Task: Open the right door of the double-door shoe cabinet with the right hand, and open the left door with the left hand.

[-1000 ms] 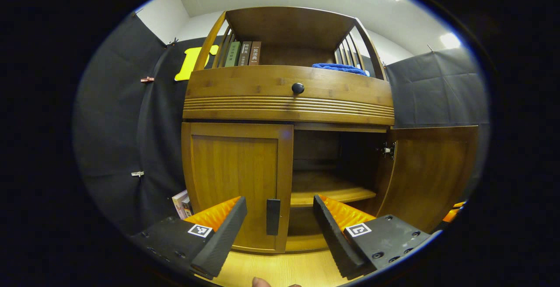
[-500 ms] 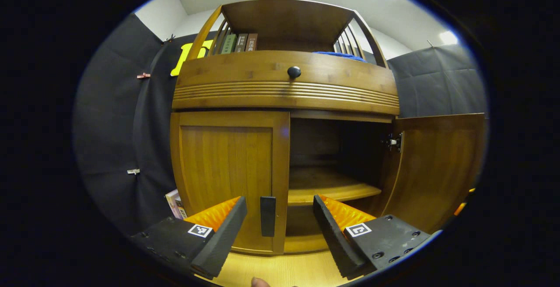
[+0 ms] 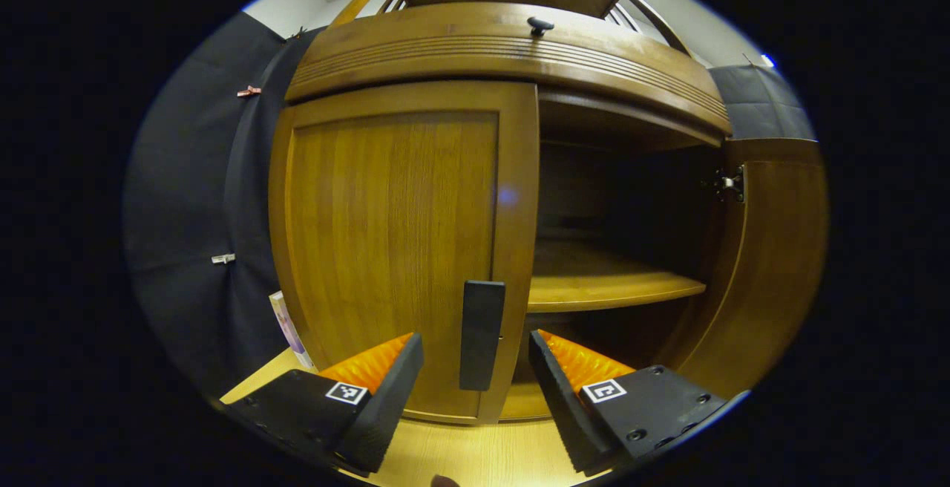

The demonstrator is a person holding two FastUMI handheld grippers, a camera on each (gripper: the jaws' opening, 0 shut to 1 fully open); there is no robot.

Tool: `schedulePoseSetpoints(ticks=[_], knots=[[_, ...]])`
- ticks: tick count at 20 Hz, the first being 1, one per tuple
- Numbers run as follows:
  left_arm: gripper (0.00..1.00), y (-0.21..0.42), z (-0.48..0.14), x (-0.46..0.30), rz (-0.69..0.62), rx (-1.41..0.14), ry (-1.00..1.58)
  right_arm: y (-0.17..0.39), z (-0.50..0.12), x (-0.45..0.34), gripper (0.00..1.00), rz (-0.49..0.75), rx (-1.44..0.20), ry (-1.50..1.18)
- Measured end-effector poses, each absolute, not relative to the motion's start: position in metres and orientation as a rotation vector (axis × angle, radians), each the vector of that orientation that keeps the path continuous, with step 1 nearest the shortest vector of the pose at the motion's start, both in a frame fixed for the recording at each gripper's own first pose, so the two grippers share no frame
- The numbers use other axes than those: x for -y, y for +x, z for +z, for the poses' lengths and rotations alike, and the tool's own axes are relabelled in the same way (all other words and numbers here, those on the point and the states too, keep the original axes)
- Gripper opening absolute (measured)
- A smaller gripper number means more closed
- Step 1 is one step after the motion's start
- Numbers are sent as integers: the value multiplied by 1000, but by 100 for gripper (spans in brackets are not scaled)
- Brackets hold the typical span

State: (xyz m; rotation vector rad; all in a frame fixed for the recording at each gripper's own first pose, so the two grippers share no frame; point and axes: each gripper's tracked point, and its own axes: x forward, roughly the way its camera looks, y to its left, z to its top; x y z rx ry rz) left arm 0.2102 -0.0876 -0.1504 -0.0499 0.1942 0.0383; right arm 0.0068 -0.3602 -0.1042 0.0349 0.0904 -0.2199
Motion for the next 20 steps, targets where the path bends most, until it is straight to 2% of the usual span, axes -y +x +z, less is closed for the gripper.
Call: schedulePoseSetpoints(ticks=[2, 4, 6, 7, 10, 11, 16, 20], knots=[[84, 222, -156, 86, 49, -198, -44, 6, -106, 365, 98, -228, -98, 39], [72, 232, -159, 89, 37, -202, -34, 6, -106, 369, 100, -236, -101, 42], [57, 239, -160, 94, 19, -205, -41, 6, -105, 372, 98, -242, -98, 33], [52, 241, -162, 96, 12, -205, -45, 6, -104, 373, 98, -242, -96, 30], [46, 251, -164, 92, 27, -213, -33, 5, -100, 373, 98, -242, -90, 24], [37, 249, -164, 93, 24, -213, -38, 4, -98, 373, 98, -244, -86, 22], [34, 241, -167, 91, 19, -235, -31, 0, -90, 364, 100, -252, -78, 12], [33, 213, -166, 87, -6, -230, -45, 0, -78, 354, 98, -287, -58, 0]])
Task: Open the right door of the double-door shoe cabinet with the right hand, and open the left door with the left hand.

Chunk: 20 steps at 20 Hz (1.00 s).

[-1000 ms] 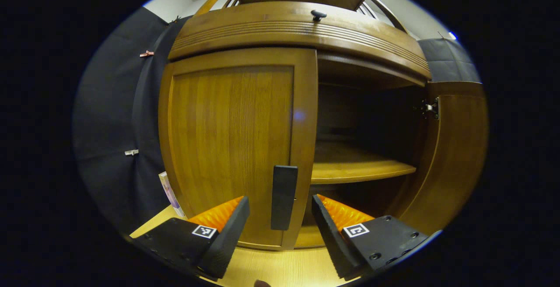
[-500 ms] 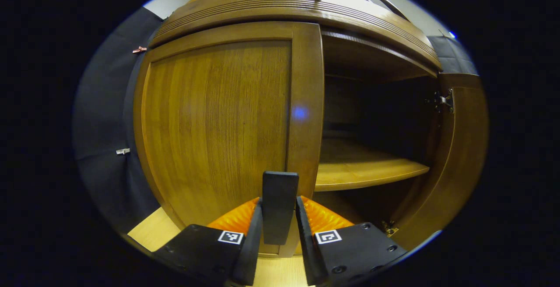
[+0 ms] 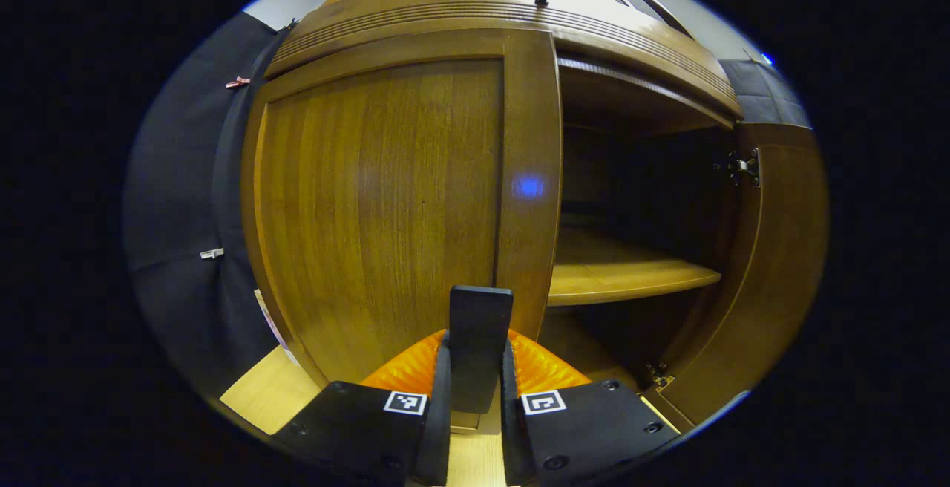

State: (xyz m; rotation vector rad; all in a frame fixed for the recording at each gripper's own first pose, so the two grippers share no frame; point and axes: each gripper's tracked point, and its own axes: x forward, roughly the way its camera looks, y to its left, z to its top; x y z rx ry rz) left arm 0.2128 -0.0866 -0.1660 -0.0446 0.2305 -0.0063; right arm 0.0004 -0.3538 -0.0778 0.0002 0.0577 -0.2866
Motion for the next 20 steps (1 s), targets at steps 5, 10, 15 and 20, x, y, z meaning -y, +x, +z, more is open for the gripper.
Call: schedulePoseSetpoints(ticks=[5, 10, 15, 20], knots=[[31, 174, -165, 75, -54, -244, -33, -4, -70, 323, 98, -281, -48, -11], [31, 135, -163, 58, -94, -245, -26, -14, -77, 293, 98, -281, -68, -6], [30, 100, -163, 32, -123, -238, -19, -21, -74, 250, 98, -252, -62, -7], [29, 73, -161, 1, -113, -224, -28, -29, -73, 201, 98, -203, -61, -19]])
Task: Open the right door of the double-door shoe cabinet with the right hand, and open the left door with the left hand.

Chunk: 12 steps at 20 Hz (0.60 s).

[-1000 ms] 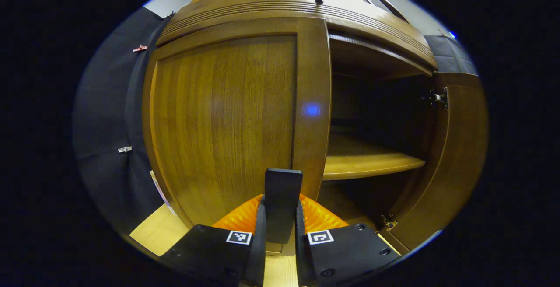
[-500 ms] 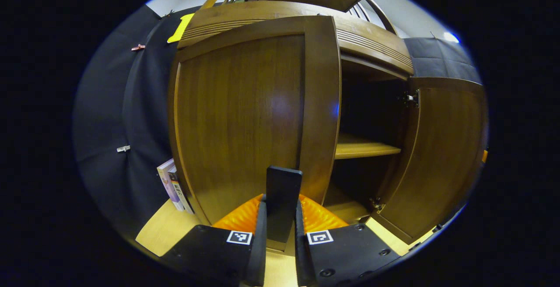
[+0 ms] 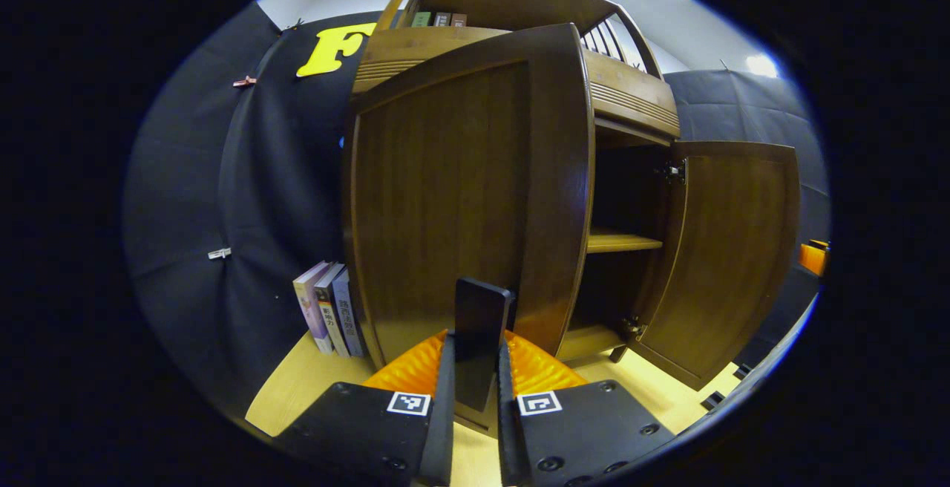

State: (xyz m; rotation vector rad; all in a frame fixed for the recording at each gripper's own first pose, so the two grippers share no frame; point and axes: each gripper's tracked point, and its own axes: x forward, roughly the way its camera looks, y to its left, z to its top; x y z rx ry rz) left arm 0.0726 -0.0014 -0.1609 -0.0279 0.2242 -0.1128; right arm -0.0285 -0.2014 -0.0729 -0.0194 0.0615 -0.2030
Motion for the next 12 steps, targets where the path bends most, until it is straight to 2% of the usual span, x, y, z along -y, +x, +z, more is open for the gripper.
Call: schedulePoseSetpoints(ticks=[2, 12], knots=[[30, 64, -160, -8, -110, -220, -27, -30, -71, 186, 98, -186, -58, -32], [24, 34, -158, -59, -75, -201, -52, -35, -81, 136, 98, -137, -73, -23]])
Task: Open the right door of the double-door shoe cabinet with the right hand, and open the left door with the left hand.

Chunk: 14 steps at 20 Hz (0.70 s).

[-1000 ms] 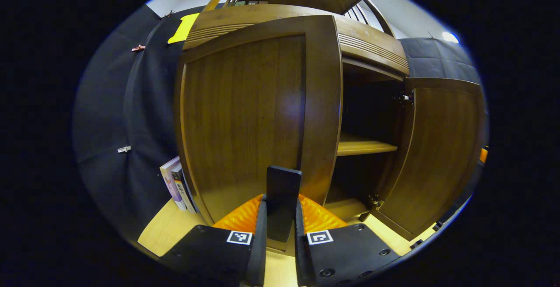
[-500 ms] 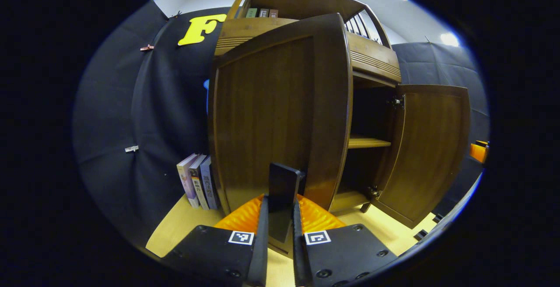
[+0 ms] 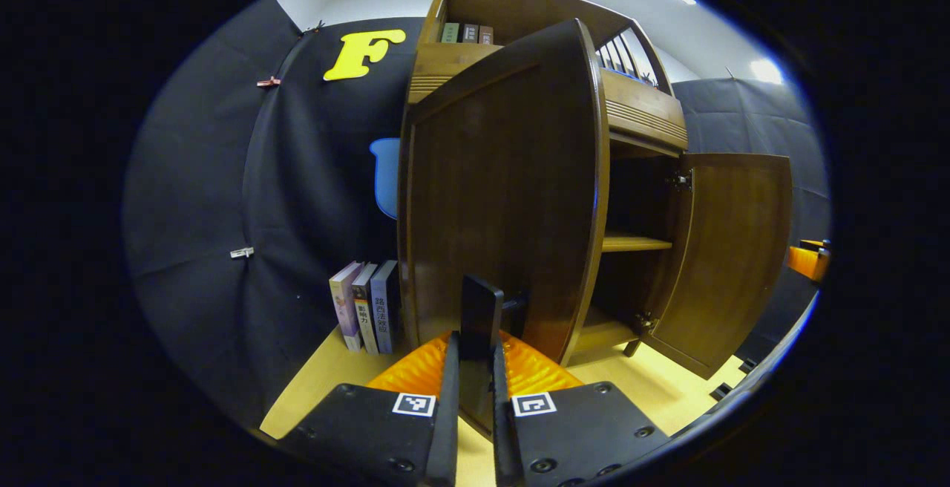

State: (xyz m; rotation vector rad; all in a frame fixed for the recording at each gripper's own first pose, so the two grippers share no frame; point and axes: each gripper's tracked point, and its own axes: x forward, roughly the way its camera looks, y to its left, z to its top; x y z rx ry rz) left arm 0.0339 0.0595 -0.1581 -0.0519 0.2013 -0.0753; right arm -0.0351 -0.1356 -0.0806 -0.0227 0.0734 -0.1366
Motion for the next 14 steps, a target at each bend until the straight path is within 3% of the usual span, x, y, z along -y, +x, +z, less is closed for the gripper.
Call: schedulePoseSetpoints(ticks=[14], knots=[[9, 17, -160, -151, 43, -187, -87, -35, -81, 99, 98, -83, -74, -16]])
